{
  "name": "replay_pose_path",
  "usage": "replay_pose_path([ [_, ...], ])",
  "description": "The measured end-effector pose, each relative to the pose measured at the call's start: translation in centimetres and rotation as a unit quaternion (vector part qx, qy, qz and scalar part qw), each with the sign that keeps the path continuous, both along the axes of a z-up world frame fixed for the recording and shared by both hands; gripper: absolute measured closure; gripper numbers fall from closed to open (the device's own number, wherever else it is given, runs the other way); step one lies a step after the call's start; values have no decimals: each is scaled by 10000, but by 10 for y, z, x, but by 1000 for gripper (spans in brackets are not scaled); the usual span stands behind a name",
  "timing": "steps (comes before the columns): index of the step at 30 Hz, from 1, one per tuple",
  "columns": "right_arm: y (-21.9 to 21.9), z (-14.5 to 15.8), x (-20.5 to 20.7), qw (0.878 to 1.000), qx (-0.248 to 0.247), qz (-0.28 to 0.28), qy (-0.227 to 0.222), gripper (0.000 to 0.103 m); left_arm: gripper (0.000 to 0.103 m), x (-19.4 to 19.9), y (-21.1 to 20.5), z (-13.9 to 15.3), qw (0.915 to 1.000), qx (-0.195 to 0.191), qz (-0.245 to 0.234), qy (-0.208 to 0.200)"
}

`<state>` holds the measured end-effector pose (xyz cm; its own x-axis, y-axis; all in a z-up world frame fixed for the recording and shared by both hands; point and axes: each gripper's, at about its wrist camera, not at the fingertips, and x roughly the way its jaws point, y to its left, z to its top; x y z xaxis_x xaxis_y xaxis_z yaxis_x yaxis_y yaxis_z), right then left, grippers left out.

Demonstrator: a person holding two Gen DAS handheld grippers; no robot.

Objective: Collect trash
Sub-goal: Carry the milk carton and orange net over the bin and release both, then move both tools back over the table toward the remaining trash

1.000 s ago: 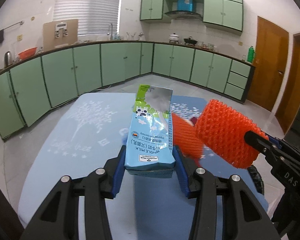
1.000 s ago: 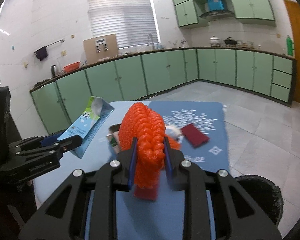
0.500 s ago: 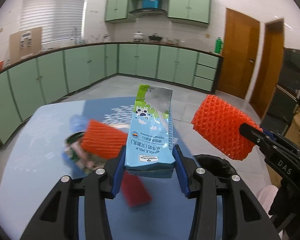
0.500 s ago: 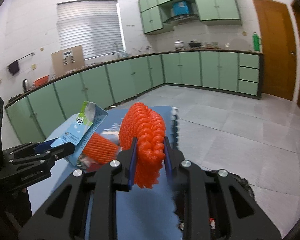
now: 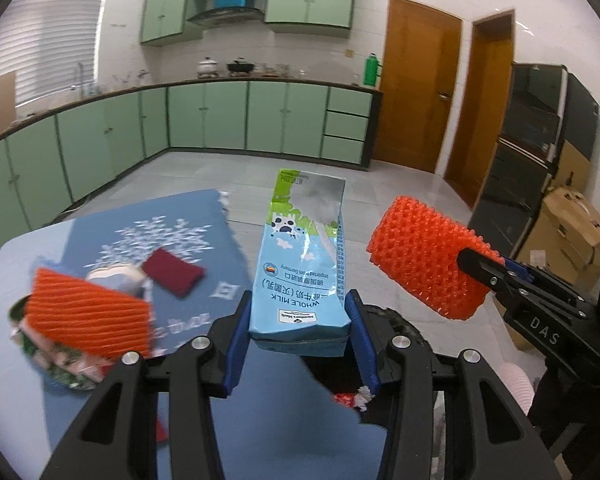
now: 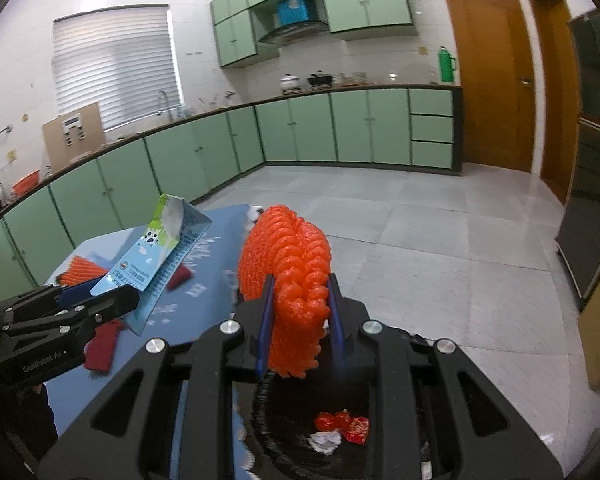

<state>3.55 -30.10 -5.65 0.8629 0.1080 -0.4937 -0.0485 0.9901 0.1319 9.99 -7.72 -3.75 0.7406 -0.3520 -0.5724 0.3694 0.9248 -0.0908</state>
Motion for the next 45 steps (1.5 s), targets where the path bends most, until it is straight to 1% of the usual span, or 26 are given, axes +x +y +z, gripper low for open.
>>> replay_pose_path([
  [6,-26,-16,0,9994,-13,-312,144,80,58,14,-35,-12,9995,17,-293,111],
  [12,-46,-32,7,9981,15,-522,323,80,58,25,-54,-31,9983,72,-481,317],
  [20,-58,-50,18,9966,90,-645,513,80,58,41,-74,-48,9970,180,-552,506],
  [24,-61,-49,29,9959,128,-687,574,79,57,47,-82,-53,9964,197,-584,580],
  [27,-65,-51,36,9951,120,-737,653,71,57,52,-85,-55,9956,170,-641,664],
  [28,-65,-52,37,9948,123,-759,663,65,57,54,-84,-55,9954,144,-655,683],
  [29,-65,-53,37,9945,128,-789,677,56,52,54,-84,-55,9952,128,-669,702],
  [30,-65,-53,37,9943,132,-801,687,52,45,55,-82,-55,9952,119,-670,706],
  [31,-65,-54,38,9942,131,-811,690,49,43,55,-81,-55,9955,117,-646,687],
  [33,-64,-56,37,9940,101,-829,709,46,42,55,-78,-55,9956,115,-626,685],
  [35,-63,-57,36,9934,100,-885,717,31,42,55,-72,-55,9960,106,-556,694],
  [36,-63,-57,35,9932,98,-918,712,27,42,54,-69,-54,9962,98,-521,695],
  [37,-63,-56,35,9928,89,-967,698,17,42,54,-65,-53,9964,93,-478,692],
  [38,-63,-56,34,9925,76,-1008,685,12,41,53,-60,-53,9967,93,-427,688],
  [42,-56,-52,33,9927,31,-992,691,11,35,47,-37,-49,9977,107,-202,641],
  [45,-47,-49,33,9940,47,-877,653,11,33,41,-15,-45,9983,149,41,569],
])
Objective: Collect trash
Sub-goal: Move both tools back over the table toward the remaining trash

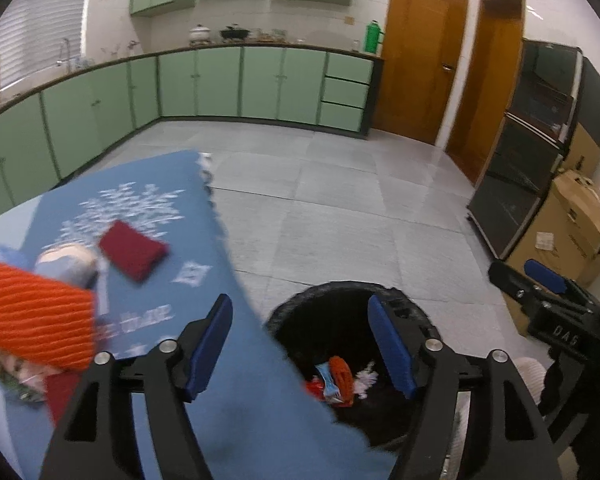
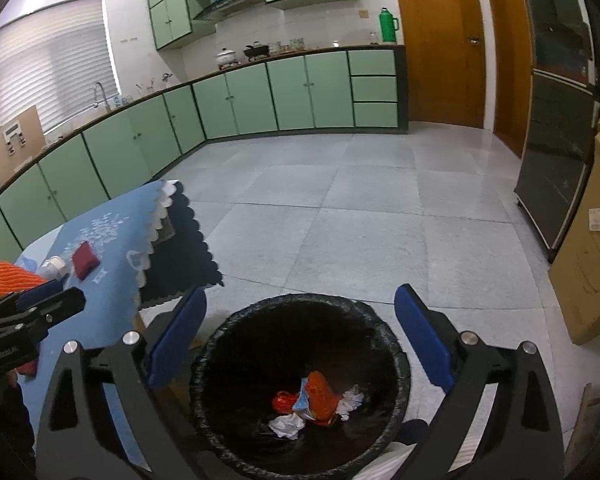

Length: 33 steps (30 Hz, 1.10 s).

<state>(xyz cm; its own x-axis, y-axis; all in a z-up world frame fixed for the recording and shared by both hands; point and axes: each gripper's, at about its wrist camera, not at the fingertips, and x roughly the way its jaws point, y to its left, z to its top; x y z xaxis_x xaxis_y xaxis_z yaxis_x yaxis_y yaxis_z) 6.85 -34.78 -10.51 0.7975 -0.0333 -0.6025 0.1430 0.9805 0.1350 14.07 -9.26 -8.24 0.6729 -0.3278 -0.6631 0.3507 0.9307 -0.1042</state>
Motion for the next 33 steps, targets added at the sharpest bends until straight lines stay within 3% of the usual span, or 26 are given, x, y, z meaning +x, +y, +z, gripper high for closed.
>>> replay_pose_path([
  [8,45,10,6,9986,68,503,-110,11,31,-23,65,10,9969,166,730,-239],
  [23,167,19,22,9840,160,1759,-228,11,31,-56,189,7,9764,460,2072,-397],
  [33,225,13,28,9714,135,2369,-101,11,31,-65,233,-7,9680,475,2452,-241],
])
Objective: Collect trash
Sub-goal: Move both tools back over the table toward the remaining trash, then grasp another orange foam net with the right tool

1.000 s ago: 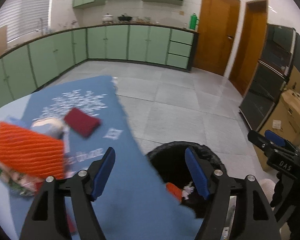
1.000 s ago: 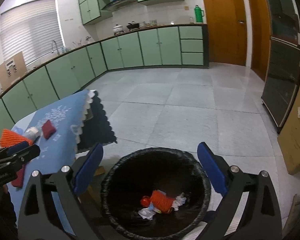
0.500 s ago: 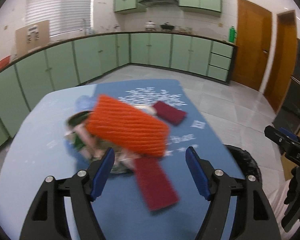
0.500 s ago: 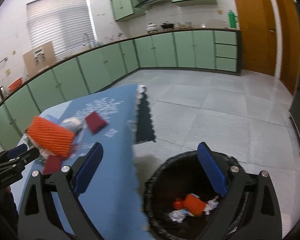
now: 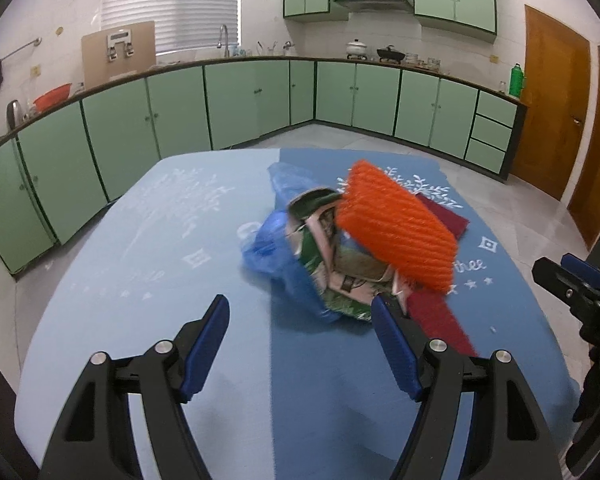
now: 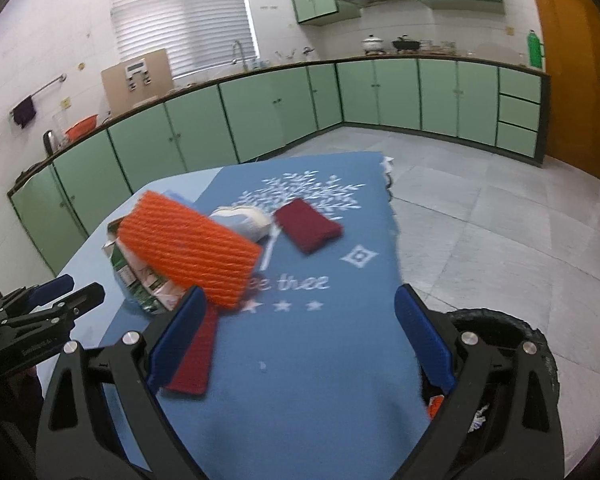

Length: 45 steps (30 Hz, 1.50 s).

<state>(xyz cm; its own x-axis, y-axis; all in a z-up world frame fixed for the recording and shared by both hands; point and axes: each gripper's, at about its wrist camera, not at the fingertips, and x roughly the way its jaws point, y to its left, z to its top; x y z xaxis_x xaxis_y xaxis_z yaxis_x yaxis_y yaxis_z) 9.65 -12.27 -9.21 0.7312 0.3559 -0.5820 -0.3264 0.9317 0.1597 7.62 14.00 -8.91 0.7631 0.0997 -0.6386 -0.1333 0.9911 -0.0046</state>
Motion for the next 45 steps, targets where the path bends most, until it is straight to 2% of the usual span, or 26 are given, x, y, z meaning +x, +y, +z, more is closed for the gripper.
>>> replay_pose_path([
  [30,98,-14,58,9935,-293,1036,381,12,31,19,57,-11,9984,-34,561,86],
  [32,100,-18,60,9921,-295,1130,465,27,31,20,58,-12,9983,-51,574,104],
  [36,101,-24,63,9883,-180,1343,696,40,31,22,59,-14,9981,-92,586,140],
  [38,101,-25,63,9860,-97,1475,768,55,31,23,59,-15,9981,-106,587,147],
  [40,102,-27,62,9834,-37,1613,832,64,31,22,59,-14,9981,-124,582,141],
  [45,100,-21,55,9829,25,1700,703,76,31,20,55,-11,9984,-132,542,116],
])
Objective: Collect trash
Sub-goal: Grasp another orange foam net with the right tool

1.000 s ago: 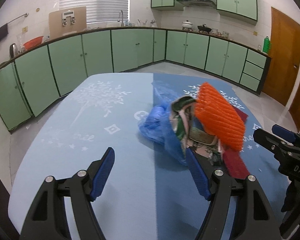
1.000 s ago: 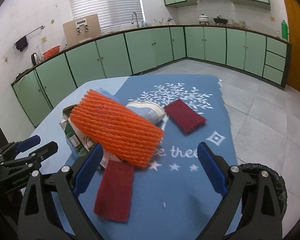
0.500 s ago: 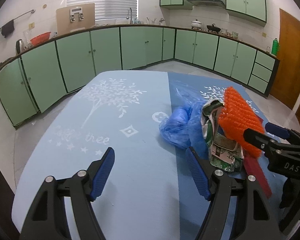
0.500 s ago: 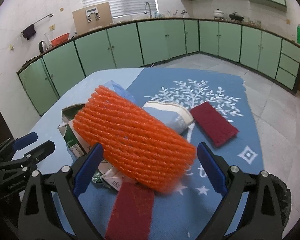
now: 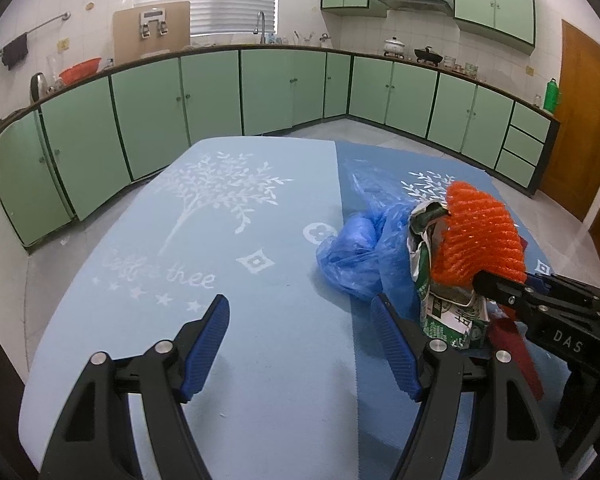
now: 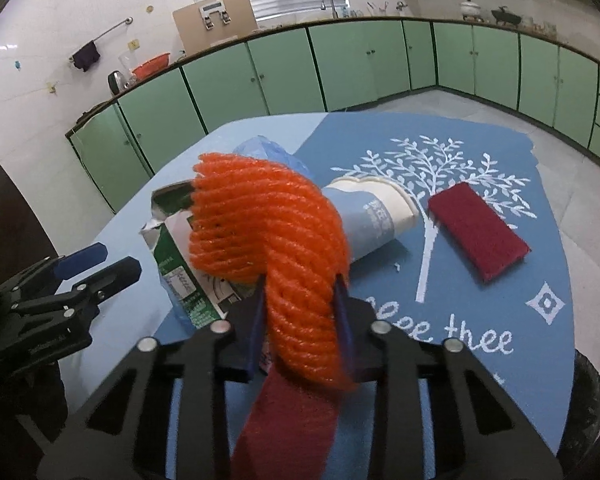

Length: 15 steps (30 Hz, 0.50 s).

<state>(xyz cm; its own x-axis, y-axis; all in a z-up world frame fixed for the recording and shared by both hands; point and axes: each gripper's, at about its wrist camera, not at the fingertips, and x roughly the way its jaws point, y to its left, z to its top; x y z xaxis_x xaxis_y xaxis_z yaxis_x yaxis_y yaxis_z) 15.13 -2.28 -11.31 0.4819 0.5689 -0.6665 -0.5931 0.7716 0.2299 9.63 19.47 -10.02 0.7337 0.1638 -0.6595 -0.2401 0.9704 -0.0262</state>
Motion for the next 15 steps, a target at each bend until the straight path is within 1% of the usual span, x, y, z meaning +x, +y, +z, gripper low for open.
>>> replay_pose_path([
  [2,-6,4,-2,9999,93,-74,-13,79,31,0,-1,2,10000,-13,-23,-17],
  [8,-25,10,-9,9995,134,-270,-94,79,31,-1,-13,7,9994,-244,-229,-110],
  [15,-48,18,-15,9982,159,-525,-234,79,31,7,-37,9,9980,-293,-544,-156],
])
